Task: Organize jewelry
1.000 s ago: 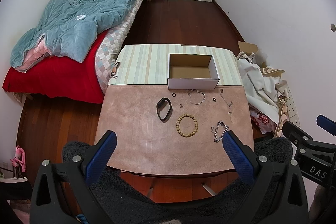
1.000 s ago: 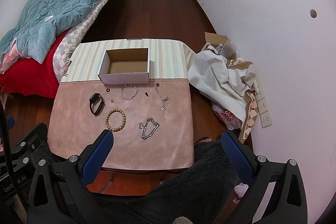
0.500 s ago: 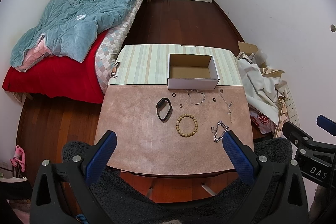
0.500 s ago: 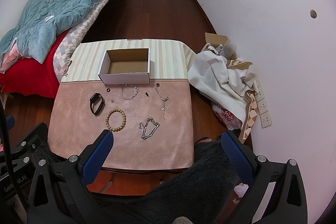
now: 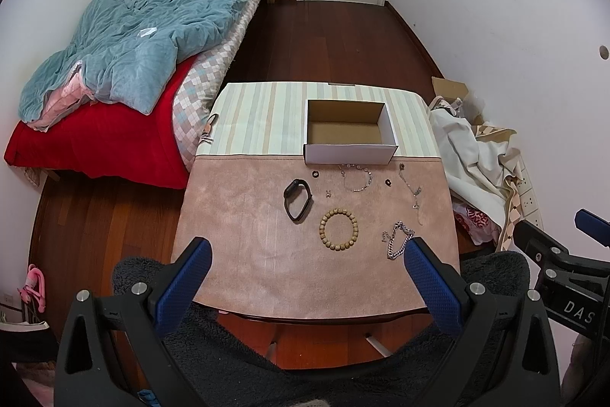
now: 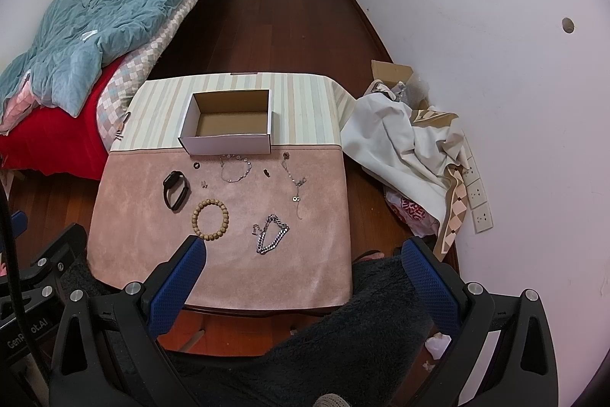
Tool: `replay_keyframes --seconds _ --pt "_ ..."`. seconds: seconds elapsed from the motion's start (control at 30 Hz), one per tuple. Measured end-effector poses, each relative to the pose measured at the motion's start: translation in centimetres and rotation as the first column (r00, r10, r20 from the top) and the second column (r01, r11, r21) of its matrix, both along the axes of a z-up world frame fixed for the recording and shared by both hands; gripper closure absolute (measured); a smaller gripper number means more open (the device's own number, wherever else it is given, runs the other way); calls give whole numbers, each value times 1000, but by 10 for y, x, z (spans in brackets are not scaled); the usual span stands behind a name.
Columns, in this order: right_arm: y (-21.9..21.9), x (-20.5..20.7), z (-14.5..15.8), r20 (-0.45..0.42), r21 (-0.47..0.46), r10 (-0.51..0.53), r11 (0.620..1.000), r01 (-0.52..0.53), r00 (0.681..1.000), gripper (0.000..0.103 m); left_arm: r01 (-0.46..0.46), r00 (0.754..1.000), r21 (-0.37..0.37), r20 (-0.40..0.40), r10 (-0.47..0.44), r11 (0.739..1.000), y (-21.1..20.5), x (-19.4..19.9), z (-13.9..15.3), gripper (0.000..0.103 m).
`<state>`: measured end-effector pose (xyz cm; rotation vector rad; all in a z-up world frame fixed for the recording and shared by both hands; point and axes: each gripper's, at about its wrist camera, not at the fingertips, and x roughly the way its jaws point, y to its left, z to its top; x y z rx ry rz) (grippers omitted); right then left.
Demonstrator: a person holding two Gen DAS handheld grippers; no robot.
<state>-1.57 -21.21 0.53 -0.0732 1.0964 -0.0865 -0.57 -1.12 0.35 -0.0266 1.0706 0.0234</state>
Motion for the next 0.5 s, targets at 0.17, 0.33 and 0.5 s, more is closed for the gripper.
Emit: replay_keyframes --seconds 0.17,0.33,0.5 --pt "1 1 2 3 -1 0 1000 0 1000 0 -1 1000 0 2 1 1000 -1 0 1 0" --pt "2 2 3 7 1 2 1000 -2 1000 0 0 1000 0 1 0 1000 -2 1 1 0" --pt "0 4 -1 13 14 -8 1000 8 1000 0 -5 1000 2 3 5 1000 -1 5 0 0"
